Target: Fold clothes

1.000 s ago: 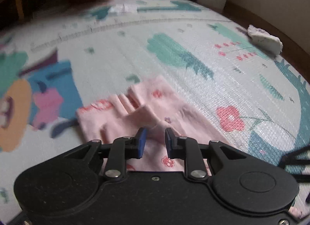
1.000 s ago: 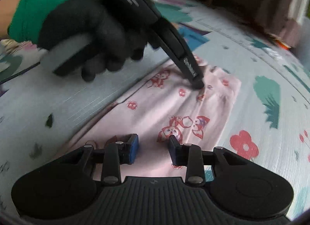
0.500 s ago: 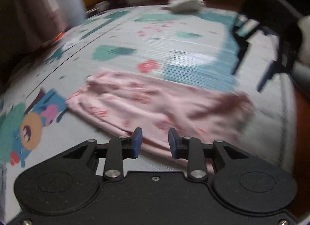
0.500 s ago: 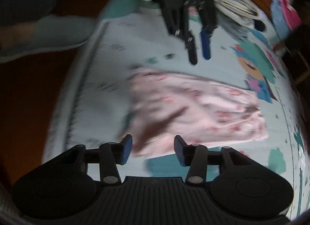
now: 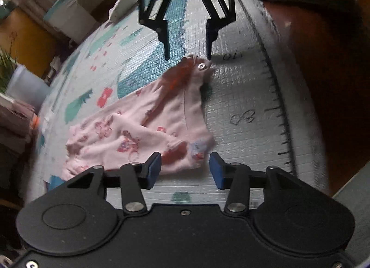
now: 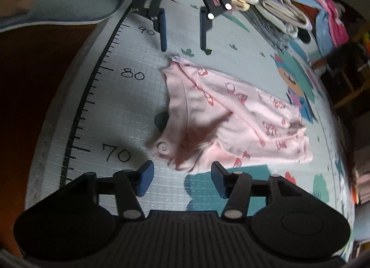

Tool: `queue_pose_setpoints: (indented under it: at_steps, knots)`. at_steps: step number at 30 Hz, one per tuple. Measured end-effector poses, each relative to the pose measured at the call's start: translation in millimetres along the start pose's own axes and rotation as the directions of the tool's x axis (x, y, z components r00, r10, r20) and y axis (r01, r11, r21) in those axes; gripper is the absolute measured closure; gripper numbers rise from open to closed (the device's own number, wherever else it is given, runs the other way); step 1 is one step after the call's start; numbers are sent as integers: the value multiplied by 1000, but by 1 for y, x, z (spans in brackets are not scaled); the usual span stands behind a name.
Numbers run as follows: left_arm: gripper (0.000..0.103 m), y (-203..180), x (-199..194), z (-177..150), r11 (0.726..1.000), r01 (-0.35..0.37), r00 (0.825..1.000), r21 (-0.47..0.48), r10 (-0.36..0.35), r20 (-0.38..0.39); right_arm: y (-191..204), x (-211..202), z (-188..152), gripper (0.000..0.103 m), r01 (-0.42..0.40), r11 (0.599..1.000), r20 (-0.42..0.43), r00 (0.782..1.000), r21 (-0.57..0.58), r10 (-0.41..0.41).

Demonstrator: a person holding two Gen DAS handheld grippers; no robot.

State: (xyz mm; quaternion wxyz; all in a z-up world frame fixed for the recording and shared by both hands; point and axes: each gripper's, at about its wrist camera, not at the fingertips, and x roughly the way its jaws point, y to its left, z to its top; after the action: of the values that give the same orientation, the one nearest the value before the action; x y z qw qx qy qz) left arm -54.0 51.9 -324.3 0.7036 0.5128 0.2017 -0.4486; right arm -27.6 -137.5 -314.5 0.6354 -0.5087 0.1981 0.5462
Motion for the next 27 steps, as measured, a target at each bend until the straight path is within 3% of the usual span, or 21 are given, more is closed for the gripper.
queue_pose_setpoints:
  at_steps: [5,7,10,17,18,20,21,23,25,27]
  knots:
    - [58,-6,6,4,998,20,1000,61,-19,-16,-10,3,5,51,-54,998,13,998,32,53]
    - [58,-6,7,5,998,13,1000,65,-12,-16,-17,5,7,70,-88,994,15,996,58,88]
    - [58,-5,9,6,998,1,1000,65,0,-17,-31,4,8,84,-117,985,46,993,127,112]
    - [51,-7,9,8,999,1,1000,34,0,-12,-63,-7,1,86,-164,939,137,982,304,127]
    - [51,-3,7,8,1000,13,1000,12,-13,-6,-63,-7,0,86,-185,934,137,979,307,149]
    - [50,18,4,8,991,43,999,-126,-42,8,-64,-6,-1,80,-257,920,124,965,296,230]
    - [50,33,3,7,974,54,999,-219,-51,19,-67,-7,-3,73,-295,909,131,955,295,267]
    - [50,74,5,-3,905,44,999,-423,-31,37,-84,-11,-7,70,-371,862,161,928,346,336]
    - [50,119,15,-22,790,26,999,-612,-1,40,-106,-12,-17,66,-402,803,203,915,440,347]
    - [50,156,25,-43,660,26,999,-750,14,47,-143,-9,-36,64,-366,729,236,931,579,280]
